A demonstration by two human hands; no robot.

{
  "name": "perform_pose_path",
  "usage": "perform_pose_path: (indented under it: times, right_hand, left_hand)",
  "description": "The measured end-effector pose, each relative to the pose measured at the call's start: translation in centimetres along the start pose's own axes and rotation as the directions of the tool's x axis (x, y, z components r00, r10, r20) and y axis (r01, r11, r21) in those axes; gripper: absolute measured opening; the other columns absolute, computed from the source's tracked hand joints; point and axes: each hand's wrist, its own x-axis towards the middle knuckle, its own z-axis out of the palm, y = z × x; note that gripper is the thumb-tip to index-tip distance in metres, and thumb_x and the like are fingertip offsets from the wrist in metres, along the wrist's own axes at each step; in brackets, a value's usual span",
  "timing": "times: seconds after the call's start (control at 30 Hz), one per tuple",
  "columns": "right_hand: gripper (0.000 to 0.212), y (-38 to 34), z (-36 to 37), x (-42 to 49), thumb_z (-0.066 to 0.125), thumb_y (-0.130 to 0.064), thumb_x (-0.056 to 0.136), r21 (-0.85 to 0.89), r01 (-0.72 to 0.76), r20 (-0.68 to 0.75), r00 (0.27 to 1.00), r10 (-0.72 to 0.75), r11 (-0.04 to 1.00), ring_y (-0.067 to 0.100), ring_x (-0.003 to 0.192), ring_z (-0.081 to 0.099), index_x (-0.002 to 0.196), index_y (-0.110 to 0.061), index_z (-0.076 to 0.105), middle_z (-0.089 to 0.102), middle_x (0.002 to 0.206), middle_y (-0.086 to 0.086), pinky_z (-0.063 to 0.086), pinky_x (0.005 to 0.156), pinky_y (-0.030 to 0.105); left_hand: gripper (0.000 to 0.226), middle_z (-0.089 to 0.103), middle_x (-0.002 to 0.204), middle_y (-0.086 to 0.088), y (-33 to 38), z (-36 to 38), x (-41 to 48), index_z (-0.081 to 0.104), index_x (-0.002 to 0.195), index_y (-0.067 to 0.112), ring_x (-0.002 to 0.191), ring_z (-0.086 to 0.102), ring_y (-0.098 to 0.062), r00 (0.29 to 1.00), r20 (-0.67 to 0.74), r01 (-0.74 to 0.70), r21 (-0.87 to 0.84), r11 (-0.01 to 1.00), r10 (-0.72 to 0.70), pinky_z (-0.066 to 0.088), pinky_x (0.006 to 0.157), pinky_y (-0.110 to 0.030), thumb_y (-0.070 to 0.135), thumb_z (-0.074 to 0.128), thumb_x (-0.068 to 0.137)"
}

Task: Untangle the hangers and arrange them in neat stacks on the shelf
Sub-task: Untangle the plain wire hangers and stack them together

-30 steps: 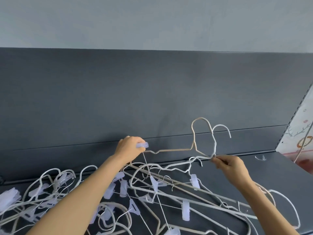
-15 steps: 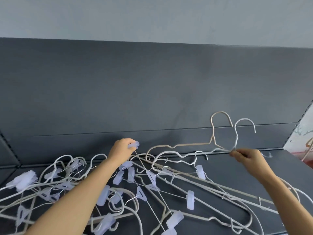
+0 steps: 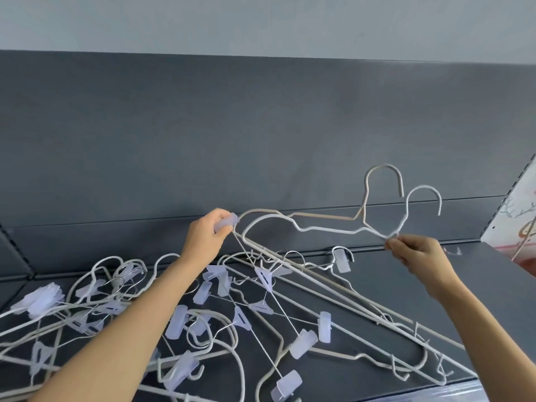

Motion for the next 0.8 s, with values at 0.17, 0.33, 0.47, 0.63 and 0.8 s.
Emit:
perform_pose_path:
  times: [0.17,0.33,0.47,0.63,0.8]
  right_hand:
    - [0.024,0.1,-0.1,-0.2,0.054,-0.013,0.09,-0.003,-0.024,-0.024,0.999,0.024,1.0,0.016,0.051,0.026,0.069,-0.01,0.065,0.04,0.055,0.003,0.019,0.035,0.011]
    - [0.022,0.2,-0.5,-0.2,0.053,-0.012,0.09,0.002,-0.042,-0.059,0.997,0.042,0.999,0.015,0.049,0.025,0.073,-0.004,0.065,0.039,0.055,0.003,0.018,0.034,0.011]
    - [0.023,0.0,-0.9,0.0,0.054,-0.015,0.09,0.027,-0.042,-0.11,0.993,0.044,0.999,0.005,0.036,0.026,0.07,-0.008,0.064,0.038,0.057,0.005,0.018,0.034,0.011]
    - [0.023,-0.7,-0.7,-0.1,0.053,-0.013,0.09,0.005,0.002,-0.107,0.994,-0.001,1.0,0.006,0.035,0.026,0.073,-0.004,0.065,0.036,0.056,0.005,0.018,0.035,0.011]
    - [0.022,-2.1,-0.6,-0.3,0.052,-0.01,0.09,-0.007,0.059,-0.125,0.99,-0.059,0.998,0.006,0.032,0.024,0.073,-0.008,0.064,0.033,0.054,0.005,0.016,0.033,0.011]
  left_hand:
    - [0.009,0.063,0.092,0.0,-1.3,-1.6,0.1,0.059,0.093,0.017,0.088,0.055,-0.021,0.986,-0.147,0.066,-0.038,0.997,-0.071,0.038,0.064,-0.024,0.014,0.053,0.088]
    - [0.006,0.066,0.093,-0.004,-3.0,-2.9,-0.2,0.058,0.087,0.021,0.086,0.057,-0.026,0.969,-0.201,0.131,-0.088,0.987,-0.147,0.04,0.057,-0.021,0.019,0.053,0.089]
    - [0.006,0.066,0.093,-0.003,-4.2,-3.0,-0.7,0.058,0.087,0.018,0.088,0.058,-0.025,0.977,-0.141,0.15,-0.07,0.986,-0.159,0.04,0.059,-0.019,0.018,0.053,0.089]
    - [0.013,0.068,0.092,-0.008,-6.5,-2.3,-0.5,0.061,0.093,0.011,0.089,0.061,-0.027,0.971,-0.032,0.236,0.032,0.971,-0.235,0.044,0.071,-0.031,0.021,0.053,0.089]
    - [0.023,0.066,0.11,-0.013,-8.6,-2.5,-0.5,0.061,0.108,0.013,0.097,0.058,-0.032,0.929,0.053,0.333,0.304,0.892,-0.365,0.048,0.082,-0.037,0.015,0.051,0.088]
